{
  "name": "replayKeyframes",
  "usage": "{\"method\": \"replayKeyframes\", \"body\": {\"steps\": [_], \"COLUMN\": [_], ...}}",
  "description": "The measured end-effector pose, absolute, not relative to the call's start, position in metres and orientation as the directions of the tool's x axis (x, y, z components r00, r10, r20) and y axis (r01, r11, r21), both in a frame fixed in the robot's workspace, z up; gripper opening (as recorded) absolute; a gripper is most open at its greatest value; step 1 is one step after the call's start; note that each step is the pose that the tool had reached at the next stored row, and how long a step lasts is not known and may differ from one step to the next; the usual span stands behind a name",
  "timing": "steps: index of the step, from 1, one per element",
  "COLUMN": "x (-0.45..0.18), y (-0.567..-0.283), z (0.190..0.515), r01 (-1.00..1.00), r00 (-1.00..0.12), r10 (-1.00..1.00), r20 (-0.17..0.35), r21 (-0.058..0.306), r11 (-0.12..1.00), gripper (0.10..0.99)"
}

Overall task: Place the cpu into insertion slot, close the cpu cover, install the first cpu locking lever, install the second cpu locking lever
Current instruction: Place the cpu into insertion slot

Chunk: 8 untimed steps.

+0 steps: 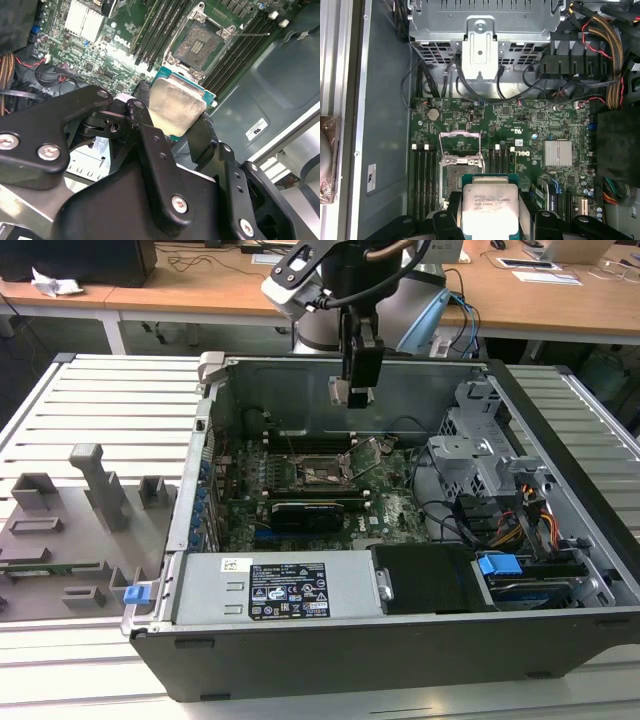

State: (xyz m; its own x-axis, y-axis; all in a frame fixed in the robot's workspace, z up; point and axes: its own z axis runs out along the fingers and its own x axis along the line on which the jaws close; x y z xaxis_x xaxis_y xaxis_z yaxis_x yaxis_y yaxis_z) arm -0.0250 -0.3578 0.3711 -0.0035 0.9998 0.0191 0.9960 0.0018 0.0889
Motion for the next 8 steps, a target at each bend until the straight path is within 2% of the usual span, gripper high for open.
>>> {"method": "replayKeyframes", "body": {"steps": [8], "x": [-0.0250], "y": [-0.3578], "z": [0.3686], "r01": [0.996], "r00": [0.012], "r10": [1.000], "r20": [0.019], "r21": [0.089], "r11": [-0.013], "gripper": [0.537]}}
